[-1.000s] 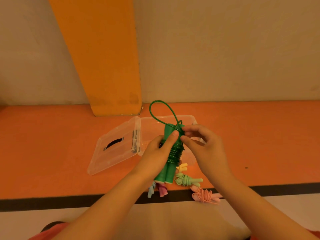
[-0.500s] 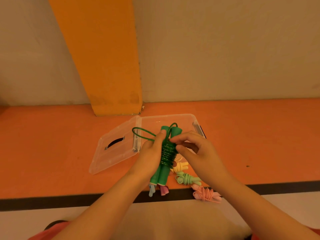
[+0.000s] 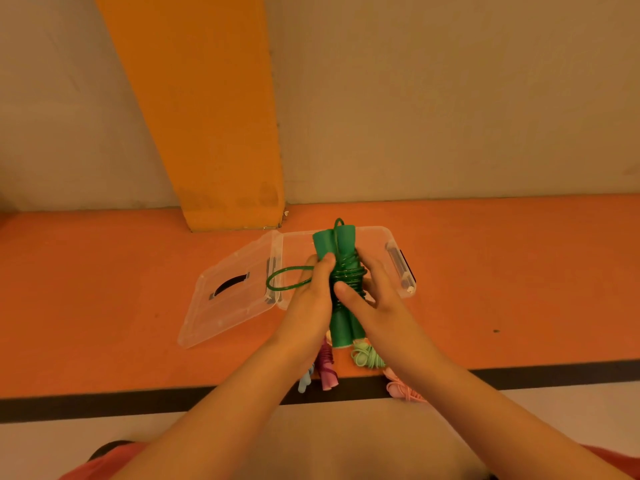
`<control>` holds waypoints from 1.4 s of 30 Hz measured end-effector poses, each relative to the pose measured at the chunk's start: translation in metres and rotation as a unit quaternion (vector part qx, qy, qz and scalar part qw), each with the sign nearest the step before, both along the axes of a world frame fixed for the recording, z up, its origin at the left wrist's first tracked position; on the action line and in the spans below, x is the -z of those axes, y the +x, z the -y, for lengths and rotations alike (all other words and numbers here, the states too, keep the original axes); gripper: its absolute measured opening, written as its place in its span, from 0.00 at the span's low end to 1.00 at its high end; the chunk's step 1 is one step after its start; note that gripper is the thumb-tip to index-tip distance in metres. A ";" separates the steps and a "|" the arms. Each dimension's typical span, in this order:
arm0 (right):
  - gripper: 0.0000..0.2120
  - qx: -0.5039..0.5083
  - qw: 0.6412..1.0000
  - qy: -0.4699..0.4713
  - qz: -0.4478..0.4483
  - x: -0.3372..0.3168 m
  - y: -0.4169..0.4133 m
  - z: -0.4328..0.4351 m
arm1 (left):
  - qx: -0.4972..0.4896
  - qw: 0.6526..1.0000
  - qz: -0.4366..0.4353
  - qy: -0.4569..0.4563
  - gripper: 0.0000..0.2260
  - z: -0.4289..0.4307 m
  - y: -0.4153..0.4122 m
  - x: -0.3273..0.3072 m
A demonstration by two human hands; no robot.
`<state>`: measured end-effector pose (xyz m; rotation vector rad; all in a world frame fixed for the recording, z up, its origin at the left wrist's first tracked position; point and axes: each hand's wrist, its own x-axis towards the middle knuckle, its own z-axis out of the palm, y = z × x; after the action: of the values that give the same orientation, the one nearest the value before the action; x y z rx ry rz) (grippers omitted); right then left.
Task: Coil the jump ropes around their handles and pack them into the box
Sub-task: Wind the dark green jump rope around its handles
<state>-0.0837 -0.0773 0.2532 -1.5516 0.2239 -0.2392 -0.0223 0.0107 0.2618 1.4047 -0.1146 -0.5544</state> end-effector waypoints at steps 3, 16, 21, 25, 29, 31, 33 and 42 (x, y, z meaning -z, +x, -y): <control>0.23 0.006 0.999 0.034 0.001 0.001 0.000 -0.008 | -0.003 1.000 0.001 0.004 0.14 0.000 0.001 0.001; 0.36 -0.006 0.968 0.248 -0.040 -0.015 0.000 -0.002 | 0.015 0.999 0.042 -0.029 0.16 -0.010 0.017 -0.005; 0.31 0.013 0.970 0.240 -0.036 -0.010 -0.001 -0.004 | 0.065 0.997 0.014 -0.043 0.16 -0.014 0.009 -0.003; 0.32 0.024 0.979 0.195 -0.051 -0.008 0.001 -0.008 | 0.031 0.997 -0.015 -0.064 0.15 -0.014 0.007 -0.003; 0.39 0.016 0.992 0.103 -0.065 -0.006 -0.001 -0.012 | 0.004 0.998 -0.015 -0.069 0.15 -0.015 0.006 -0.006; 0.40 0.016 0.996 0.064 -0.061 -0.007 -0.002 -0.012 | 0.002 0.997 -0.003 -0.081 0.15 -0.015 0.005 -0.008; 0.37 0.014 0.998 0.037 -0.044 -0.006 -0.001 -0.009 | 0.000 0.996 0.011 -0.087 0.19 -0.015 0.006 -0.010; 0.29 0.044 0.999 -0.002 0.005 0.002 0.001 0.006 | 0.026 0.992 0.107 -0.061 0.24 -0.014 0.008 -0.004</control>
<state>-0.0826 -0.0834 0.2510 -1.5455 0.2845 -0.3151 -0.0138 0.0244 0.2653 1.3410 -0.3533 -0.4305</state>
